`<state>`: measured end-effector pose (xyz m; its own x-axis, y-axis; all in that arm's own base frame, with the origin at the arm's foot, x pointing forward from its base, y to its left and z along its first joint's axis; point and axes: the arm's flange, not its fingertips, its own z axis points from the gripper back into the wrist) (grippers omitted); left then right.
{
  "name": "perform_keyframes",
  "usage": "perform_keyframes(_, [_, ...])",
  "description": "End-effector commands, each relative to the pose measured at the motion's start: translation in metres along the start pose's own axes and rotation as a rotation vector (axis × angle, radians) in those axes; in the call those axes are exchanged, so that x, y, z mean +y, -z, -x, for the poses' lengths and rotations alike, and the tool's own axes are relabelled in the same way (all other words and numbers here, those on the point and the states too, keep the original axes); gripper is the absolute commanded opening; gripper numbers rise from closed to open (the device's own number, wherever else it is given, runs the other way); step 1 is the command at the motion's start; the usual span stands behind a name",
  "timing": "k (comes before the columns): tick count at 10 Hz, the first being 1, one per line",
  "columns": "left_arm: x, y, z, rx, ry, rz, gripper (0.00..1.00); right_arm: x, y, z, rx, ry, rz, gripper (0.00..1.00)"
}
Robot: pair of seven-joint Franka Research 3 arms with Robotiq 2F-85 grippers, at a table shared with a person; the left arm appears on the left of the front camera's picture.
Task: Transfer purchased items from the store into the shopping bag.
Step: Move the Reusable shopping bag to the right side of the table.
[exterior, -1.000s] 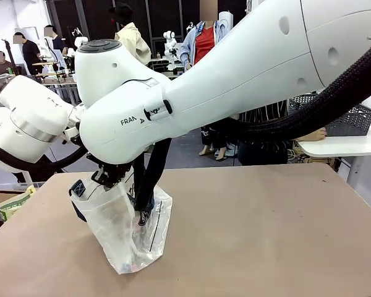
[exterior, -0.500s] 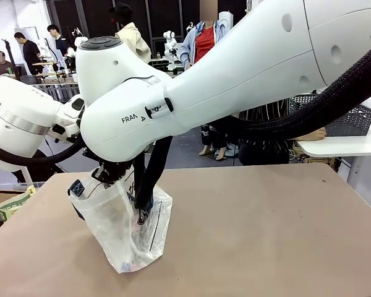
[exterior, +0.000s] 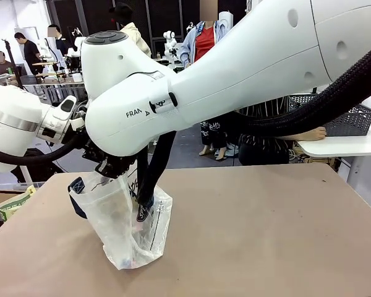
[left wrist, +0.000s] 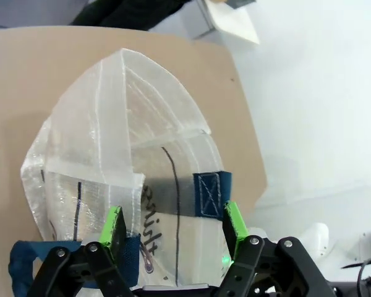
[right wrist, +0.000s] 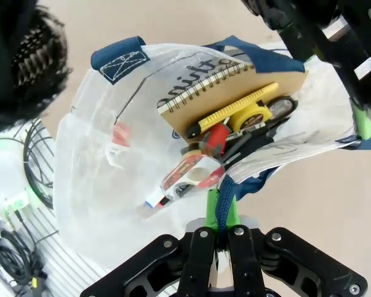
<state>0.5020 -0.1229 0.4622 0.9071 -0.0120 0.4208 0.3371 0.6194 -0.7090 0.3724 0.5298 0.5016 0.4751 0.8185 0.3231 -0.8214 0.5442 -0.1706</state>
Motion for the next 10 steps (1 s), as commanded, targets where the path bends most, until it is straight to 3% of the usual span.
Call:
perform_keyframes(1, [0.0097, -0.0129, 0.0059, -0.041, 0.012, 0.117, 0.81, 0.0032, 0.0004, 0.0040, -0.011, 0.015, 0.031, 0.00])
perform_keyframes(3, [0.0142, -0.0179, 0.0068, -0.068, 0.002, 0.149, 0.81, 0.0060, 0.0013, 0.0028, -0.001, 0.013, 0.039, 0.00])
perform_keyframes(6, [0.0173, -0.0180, 0.0064, 0.008, 0.036, 0.219, 0.81, 0.0050, 0.0020, 0.0024, 0.005, 0.022, 0.044, 0.00])
perform_keyframes(10, [0.0125, -0.0085, 0.0014, 0.002, 0.019, 0.139, 0.81, 0.0124, 0.0045, -0.0048, 0.015, -0.006, 0.051, 0.00])
